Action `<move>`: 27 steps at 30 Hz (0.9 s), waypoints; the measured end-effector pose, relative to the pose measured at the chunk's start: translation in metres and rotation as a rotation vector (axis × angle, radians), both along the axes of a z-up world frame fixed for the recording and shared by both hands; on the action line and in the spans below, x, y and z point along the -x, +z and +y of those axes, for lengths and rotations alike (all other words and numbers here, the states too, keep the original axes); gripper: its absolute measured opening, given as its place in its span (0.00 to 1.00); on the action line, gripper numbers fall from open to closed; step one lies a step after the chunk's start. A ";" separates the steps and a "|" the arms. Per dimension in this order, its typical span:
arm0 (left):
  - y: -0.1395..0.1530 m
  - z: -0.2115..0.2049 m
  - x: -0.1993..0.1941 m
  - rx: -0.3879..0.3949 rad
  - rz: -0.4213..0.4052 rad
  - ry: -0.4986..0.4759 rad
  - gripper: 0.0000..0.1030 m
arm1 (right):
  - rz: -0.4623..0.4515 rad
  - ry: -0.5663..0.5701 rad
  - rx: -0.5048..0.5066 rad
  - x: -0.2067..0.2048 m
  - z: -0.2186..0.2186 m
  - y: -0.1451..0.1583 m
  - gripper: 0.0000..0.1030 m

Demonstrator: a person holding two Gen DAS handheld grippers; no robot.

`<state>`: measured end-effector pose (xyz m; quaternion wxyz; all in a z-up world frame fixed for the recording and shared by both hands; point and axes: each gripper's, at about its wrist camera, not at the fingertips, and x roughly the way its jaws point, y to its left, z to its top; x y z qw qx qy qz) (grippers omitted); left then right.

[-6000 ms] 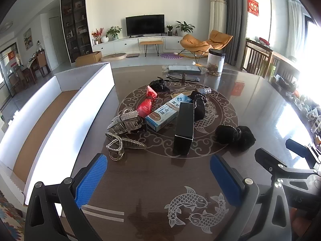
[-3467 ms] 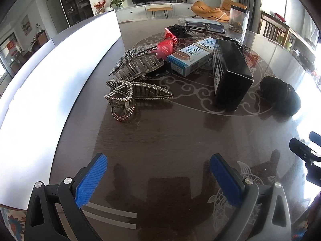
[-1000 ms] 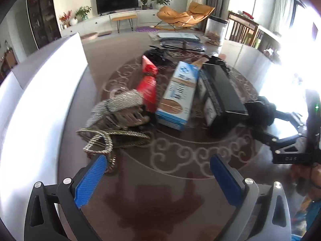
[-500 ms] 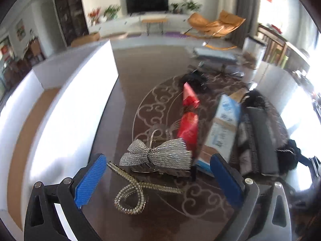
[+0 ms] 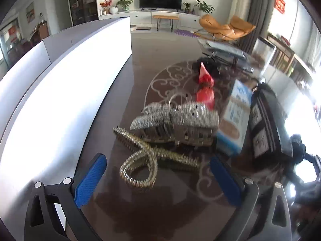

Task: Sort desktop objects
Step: 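Grasp the pearl-beaded hair clip with the left gripper while the right holds the hair ties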

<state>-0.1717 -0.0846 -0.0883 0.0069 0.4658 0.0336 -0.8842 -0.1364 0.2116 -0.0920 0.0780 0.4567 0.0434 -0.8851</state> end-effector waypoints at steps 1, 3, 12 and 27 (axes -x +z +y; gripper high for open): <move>-0.002 0.002 0.005 0.000 -0.009 0.015 1.00 | 0.000 0.000 0.000 0.000 0.000 0.000 1.00; -0.009 0.003 0.012 -0.008 -0.046 0.053 1.00 | 0.000 0.000 0.000 0.000 0.000 0.000 1.00; -0.018 -0.016 -0.025 0.001 -0.059 0.100 0.99 | 0.000 0.000 0.000 -0.001 0.000 0.000 1.00; -0.011 0.008 -0.016 0.068 0.005 -0.038 0.58 | 0.000 -0.001 0.001 -0.002 0.000 0.000 1.00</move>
